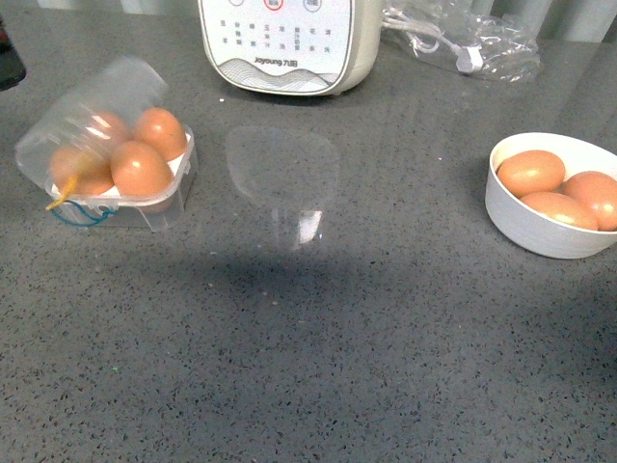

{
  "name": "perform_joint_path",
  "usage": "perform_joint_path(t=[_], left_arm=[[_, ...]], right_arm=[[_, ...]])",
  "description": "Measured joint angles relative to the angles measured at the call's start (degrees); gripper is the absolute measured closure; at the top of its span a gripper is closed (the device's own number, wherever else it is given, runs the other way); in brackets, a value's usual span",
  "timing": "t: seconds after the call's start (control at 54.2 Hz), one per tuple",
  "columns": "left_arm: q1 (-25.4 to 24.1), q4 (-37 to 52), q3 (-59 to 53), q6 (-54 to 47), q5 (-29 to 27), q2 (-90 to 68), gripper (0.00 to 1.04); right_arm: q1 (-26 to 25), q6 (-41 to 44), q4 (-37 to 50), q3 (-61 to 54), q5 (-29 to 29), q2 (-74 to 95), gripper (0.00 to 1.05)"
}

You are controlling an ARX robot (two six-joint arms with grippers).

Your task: Put egg into box

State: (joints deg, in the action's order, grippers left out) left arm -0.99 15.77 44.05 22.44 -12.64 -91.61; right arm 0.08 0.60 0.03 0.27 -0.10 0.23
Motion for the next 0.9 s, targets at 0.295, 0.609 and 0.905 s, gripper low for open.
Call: perform_joint_path(t=[0.295,0.609,0.905], left_arm=[[-8.83,16.9,-8.92,-4.5,5.31,3.45,0.19],[-5.53,45.35,-26.12,-20.61,19.63,13.07,0.69],[-2.62,44.74,-36.85,-21.84,16.22,23.02,1.01]], right_arm=[[0.0,0.0,0.0,0.0,-0.07,0.0,0.07],[-0.04,-0.02,0.0,0.0,0.17,0.0,0.07],[-0.04,0.0,0.0,0.0,0.02,0.0,0.07]])
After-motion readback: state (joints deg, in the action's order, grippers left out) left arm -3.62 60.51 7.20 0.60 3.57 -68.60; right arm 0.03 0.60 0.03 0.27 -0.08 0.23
